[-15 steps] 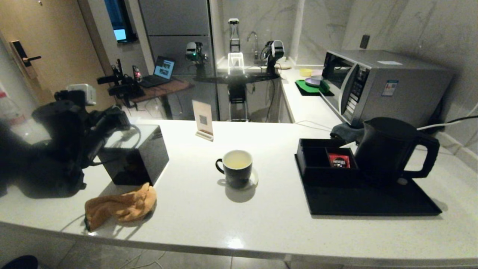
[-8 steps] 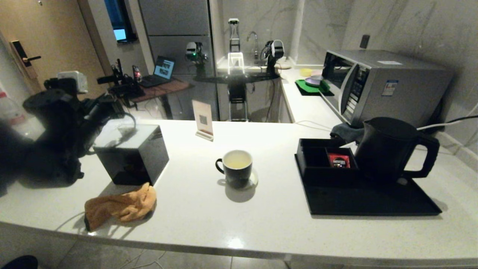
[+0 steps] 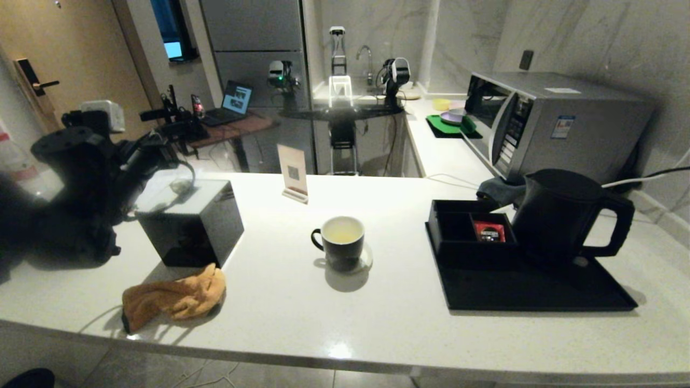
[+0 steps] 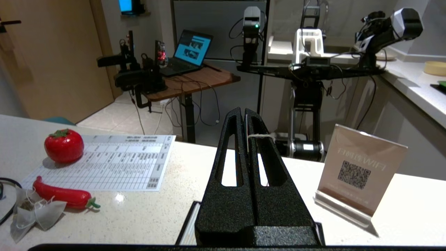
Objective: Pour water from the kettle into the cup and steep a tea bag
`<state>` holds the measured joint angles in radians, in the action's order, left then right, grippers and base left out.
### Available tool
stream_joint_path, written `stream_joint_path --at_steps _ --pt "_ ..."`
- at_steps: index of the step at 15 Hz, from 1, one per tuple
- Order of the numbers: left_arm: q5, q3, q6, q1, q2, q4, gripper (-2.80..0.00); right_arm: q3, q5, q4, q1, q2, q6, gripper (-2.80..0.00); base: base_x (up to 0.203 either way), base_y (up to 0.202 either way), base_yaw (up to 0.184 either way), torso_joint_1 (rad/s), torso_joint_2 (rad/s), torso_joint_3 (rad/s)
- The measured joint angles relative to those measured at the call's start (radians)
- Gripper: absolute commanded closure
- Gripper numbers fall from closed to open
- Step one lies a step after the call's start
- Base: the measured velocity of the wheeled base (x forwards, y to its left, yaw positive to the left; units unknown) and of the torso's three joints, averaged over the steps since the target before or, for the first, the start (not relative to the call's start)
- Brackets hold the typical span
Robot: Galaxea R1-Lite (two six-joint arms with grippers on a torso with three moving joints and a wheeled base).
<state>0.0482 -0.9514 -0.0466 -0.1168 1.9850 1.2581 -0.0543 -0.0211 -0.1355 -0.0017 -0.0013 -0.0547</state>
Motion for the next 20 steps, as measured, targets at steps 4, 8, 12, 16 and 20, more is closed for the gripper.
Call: stream_joint_path --at_steps 4,8,12,16,20 --pt "0.000 0.004 0.000 -0.001 0.019 0.002 0.00 0.000 0.000 0.000 0.000 0.000 0.000 0.00 0.000 0.000 0.000 0.000 0.00 0.000" --pt "-0.001 0.027 0.001 0.002 0.036 0.011 0.00 0.000 0.000 0.000 0.000 0.000 0.000 0.00 0.000 0.000 0.000 0.000 0.00 0.000" --pt "-0.003 0.032 0.001 0.002 0.038 0.011 0.00 0.000 0.000 0.000 0.000 0.000 0.000 0.00 0.000 0.000 0.000 0.000 0.00 0.000" --pt "-0.003 0.034 0.001 0.001 0.038 0.011 0.00 0.000 0.000 0.000 0.000 0.000 0.000 0.00 0.000 0.000 0.000 0.000 0.00 0.000" --pt "-0.011 0.039 0.001 0.003 0.040 0.022 0.00 0.000 0.000 0.000 0.000 0.000 0.000 0.00 0.000 0.000 0.000 0.000 0.00 0.000"
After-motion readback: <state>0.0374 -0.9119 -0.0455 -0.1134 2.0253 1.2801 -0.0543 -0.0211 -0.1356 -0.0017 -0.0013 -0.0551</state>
